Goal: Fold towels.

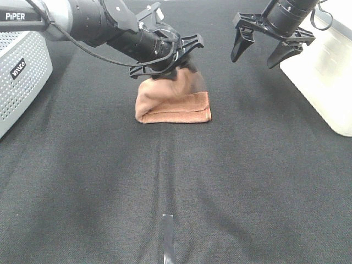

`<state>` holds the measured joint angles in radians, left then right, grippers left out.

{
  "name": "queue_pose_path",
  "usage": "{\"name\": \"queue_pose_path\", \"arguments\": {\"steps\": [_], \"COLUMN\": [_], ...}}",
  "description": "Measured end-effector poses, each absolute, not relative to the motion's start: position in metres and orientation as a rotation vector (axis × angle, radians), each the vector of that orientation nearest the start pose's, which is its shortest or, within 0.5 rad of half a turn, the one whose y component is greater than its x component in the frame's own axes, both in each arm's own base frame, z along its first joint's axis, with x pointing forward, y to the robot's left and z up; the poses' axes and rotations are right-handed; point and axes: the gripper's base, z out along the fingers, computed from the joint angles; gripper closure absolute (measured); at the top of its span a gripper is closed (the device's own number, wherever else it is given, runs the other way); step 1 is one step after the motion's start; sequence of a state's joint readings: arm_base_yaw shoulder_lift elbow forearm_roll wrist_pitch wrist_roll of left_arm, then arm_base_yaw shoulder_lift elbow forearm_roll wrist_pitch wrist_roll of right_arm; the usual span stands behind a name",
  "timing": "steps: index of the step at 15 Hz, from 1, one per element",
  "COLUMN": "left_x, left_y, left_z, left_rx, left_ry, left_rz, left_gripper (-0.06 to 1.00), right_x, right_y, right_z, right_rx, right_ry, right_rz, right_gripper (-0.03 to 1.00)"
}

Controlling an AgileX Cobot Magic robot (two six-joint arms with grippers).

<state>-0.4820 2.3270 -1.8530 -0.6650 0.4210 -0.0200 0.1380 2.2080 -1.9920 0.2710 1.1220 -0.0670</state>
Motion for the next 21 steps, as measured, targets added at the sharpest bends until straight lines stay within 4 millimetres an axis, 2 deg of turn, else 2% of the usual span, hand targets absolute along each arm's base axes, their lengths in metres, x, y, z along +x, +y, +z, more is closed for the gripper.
{"name": "queue_pose_path", "arguments": {"steps": [2, 5, 7, 9, 11, 12, 13, 16, 19, 21], "left_x": [0.457, 0.458, 0.471, 0.483, 0.494, 0.496, 0.498, 0.496, 0.495, 0.494], "left_y": [-0.265, -0.26, -0.22, -0.17, -0.127, -0.111, -0.091, -0.077, -0.077, -0.077], "left_z": [0.169, 0.179, 0.214, 0.241, 0.25, 0.249, 0.246, 0.242, 0.241, 0.241], "left_rx": [-0.058, -0.012, 0.016, -0.018, -0.1, -0.127, -0.16, -0.176, -0.173, -0.17], "left_ry": [2.426, 2.413, 2.342, 2.29, 2.262, 2.276, 2.312, 2.374, 2.383, 2.394], "left_rz": [-0.847, -0.83, -0.741, -0.645, -0.589, -0.572, -0.559, -0.555, -0.558, -0.561], "left_gripper": [0.13, 0.12, 0.12, 0.12, 0.12, 0.12, 0.12, 0.12, 0.12, 0.12], "right_x": [0.472, 0.472, 0.472, 0.474, 0.477, 0.479, 0.479, 0.478, 0.482, 0.487], "right_y": [0.088, 0.089, 0.098, 0.111, 0.128, 0.139, 0.16, 0.193, 0.199, 0.184], "right_z": [0.233, 0.234, 0.237, 0.244, 0.242, 0.233, 0.214, 0.171, 0.134, 0.112], "right_rx": [-0.174, -0.166, -0.131, -0.126, -0.161, -0.19, -0.245, -0.292, -0.223, -0.197], "right_ry": [2.802, 2.8, 2.772, 2.679, 2.59, 2.565, 2.556, 2.589, 2.614, 2.67], "right_rz": [0.388, 0.416, 0.574, 0.782, 0.991, 1.066, 1.129, 1.182, 1.244, 1.164], "right_gripper": [0.15, 0.15, 0.15, 0.16, 0.16, 0.16, 0.17, 0.17, 0.17, 0.17]}}
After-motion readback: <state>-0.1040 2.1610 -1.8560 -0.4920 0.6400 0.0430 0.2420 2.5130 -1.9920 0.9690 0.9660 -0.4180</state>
